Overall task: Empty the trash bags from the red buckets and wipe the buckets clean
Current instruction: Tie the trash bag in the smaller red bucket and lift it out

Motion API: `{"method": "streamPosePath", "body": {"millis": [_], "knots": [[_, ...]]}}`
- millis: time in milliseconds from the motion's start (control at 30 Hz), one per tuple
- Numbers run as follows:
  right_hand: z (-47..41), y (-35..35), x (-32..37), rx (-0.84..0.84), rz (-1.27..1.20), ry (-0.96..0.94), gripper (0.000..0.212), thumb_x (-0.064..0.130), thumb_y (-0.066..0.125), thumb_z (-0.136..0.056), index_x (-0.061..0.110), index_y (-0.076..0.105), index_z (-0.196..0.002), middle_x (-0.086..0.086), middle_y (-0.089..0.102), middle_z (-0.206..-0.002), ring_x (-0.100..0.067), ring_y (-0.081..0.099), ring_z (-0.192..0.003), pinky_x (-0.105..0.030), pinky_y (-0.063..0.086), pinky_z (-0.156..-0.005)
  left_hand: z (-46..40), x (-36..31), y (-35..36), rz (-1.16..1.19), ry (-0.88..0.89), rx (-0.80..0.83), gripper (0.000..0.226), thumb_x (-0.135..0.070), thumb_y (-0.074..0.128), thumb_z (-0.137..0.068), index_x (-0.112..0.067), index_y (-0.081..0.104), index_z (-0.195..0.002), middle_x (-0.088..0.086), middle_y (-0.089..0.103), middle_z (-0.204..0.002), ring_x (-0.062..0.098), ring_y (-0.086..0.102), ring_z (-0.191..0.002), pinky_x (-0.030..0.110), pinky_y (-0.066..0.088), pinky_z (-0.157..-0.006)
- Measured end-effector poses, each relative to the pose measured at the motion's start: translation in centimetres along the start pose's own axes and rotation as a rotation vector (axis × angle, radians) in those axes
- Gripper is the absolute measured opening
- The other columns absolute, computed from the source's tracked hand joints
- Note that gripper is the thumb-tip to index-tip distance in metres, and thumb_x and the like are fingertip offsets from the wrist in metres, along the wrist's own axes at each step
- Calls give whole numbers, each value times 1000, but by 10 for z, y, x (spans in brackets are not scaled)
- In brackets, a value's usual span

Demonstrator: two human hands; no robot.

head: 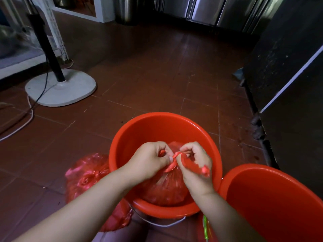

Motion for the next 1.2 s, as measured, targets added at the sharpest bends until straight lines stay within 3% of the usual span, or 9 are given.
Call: {"method": "streamPosePath", "body": {"millis": [200,267,367,500,600,800,967,1133,1200], "knots": [[-2,-1,-4,-21,6,-154,20,20,73,-71,23,53,-69,15,51,-78,-5,54,-67,-15,39,-58,-7,-4,-4,209,-76,198,18,-8,58,-91,-10,65,-108,-1,63,-81,6,56,-74,20,46,-71],[-3,-1,-1,2,-30,-116,24,23,77,-69,22,53,-66,11,55,-71,-6,55,-63,-20,40,-54,-8,-5,-3,180,-87,241,13,-5,62,-88,-8,68,-99,3,65,-85,8,58,-79,18,47,-74],[-5,-2,1,112,-88,-37,20,18,76,-69,14,58,-62,0,60,-63,-12,56,-60,-31,45,-55,-11,-6,-6,40,-36,142,10,-4,70,-81,-14,71,-82,8,65,-85,16,61,-79,23,48,-74],[-11,-3,3,313,-205,113,24,5,73,-78,11,59,-60,-1,63,-59,-6,57,-58,-24,46,-57,-9,-13,-11,-223,152,4,8,-10,73,-78,-16,70,-75,-1,60,-78,14,60,-75,29,48,-70],[-17,-3,7,309,-416,275,25,-1,69,-80,10,56,-62,-4,59,-53,-8,52,-48,-19,40,-48,-3,-30,-18,-421,356,-59,5,-17,69,-82,-17,65,-78,-6,56,-79,11,56,-75,31,45,-68],[-34,-9,17,340,-509,295,30,2,71,-76,17,54,-56,-1,53,-49,-6,43,-44,-16,35,-45,8,-56,-45,-925,735,-102,9,-17,54,-82,-12,61,-82,3,52,-74,20,52,-68,32,37,-51],[-10,5,-9,389,-356,457,30,-1,67,-79,13,51,-57,1,50,-44,-6,39,-40,-18,29,-42,22,-15,-39,-1081,670,89,16,-15,44,-75,-14,59,-73,2,56,-70,23,57,-59,27,41,-41],[-1,15,-22,384,-300,517,27,1,66,-80,12,54,-59,2,53,-44,-4,43,-37,-12,32,-38,25,13,-30,-994,521,74,14,-6,68,-74,-13,57,-76,5,54,-71,28,57,-61,33,47,-41],[-4,15,-18,357,-307,517,26,2,67,-80,12,55,-60,3,54,-44,-3,45,-38,-12,32,-39,23,12,-32,-929,429,19,8,-8,63,-82,-11,55,-82,8,54,-75,33,57,-61,36,46,-44]]}}
Point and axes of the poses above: each hand's wrist, its own z-axis away from the middle knuckle, its own y-axis out of the palm, x = y × z, the point moved 4 cm from there along -z, towards the middle knuckle
